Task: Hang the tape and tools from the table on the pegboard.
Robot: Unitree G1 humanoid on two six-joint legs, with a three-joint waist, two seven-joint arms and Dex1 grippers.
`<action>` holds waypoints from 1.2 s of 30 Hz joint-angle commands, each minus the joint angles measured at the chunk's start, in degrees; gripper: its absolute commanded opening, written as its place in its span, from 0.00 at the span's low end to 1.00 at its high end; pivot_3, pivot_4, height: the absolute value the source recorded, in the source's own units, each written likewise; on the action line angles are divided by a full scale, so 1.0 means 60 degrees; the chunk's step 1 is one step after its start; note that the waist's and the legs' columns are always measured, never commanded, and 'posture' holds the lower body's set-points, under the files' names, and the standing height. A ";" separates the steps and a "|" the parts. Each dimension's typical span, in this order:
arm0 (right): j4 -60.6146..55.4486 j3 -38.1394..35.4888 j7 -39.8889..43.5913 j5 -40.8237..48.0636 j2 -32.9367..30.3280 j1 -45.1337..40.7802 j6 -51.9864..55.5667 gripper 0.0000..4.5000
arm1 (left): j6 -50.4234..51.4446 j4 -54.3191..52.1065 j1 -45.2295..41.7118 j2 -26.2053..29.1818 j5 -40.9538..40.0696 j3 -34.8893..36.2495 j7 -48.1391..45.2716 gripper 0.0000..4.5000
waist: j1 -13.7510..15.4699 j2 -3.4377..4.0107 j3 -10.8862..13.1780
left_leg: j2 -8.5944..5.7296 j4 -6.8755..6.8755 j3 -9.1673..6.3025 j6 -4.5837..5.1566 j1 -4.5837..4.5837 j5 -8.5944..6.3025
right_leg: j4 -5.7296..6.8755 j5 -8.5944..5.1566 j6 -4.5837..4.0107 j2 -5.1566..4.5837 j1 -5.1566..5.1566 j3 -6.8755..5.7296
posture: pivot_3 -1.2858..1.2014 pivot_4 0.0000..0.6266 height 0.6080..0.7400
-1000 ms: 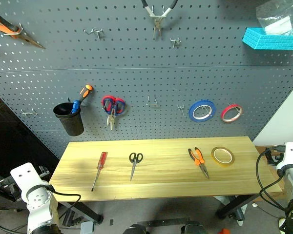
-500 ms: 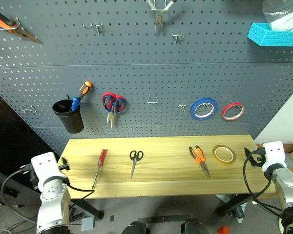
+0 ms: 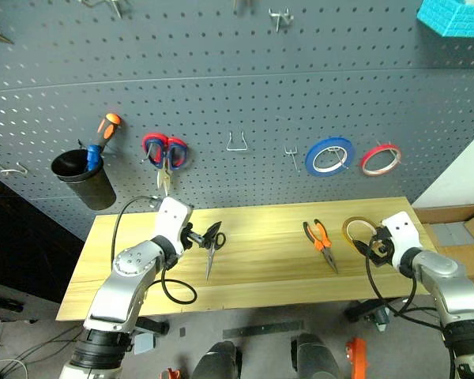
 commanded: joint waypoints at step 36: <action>0.8696 0.2905 0.1155 -0.3377 0.0637 -0.4953 -0.2272 0.05 | -0.0765 -0.1210 -0.0778 0.0636 -0.0424 -0.1801 -0.4248 1.00 | -0.0371 -0.0128 0.0724 | 0.0019 0.0080 0.0013 -0.0035 -0.0282 0.0020 | 0.0019 0.0069 -0.0036 -0.0026 -0.0264 -0.0089 | 0.47 0.45 1.00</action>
